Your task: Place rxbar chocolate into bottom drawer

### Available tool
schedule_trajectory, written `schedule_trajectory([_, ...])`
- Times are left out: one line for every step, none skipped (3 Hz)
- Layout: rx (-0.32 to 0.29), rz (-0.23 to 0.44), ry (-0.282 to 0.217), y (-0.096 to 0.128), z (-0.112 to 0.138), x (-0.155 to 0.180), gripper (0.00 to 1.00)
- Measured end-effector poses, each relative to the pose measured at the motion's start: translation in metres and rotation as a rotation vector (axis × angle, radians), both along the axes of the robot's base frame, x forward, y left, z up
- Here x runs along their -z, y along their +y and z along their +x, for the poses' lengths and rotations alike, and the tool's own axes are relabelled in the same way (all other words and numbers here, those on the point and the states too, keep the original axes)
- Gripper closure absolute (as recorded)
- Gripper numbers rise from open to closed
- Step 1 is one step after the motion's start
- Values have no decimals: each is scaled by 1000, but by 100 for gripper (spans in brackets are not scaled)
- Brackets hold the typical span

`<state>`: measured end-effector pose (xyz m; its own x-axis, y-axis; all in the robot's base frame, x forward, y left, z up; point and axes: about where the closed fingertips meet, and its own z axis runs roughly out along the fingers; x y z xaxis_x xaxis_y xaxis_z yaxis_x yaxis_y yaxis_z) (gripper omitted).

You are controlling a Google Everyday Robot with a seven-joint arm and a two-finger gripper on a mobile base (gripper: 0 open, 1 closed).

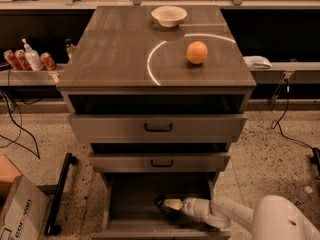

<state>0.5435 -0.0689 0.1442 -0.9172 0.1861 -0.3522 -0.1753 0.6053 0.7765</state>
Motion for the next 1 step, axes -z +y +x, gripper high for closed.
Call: schedule_trajectory([-2,1,1,2,0,0,0])
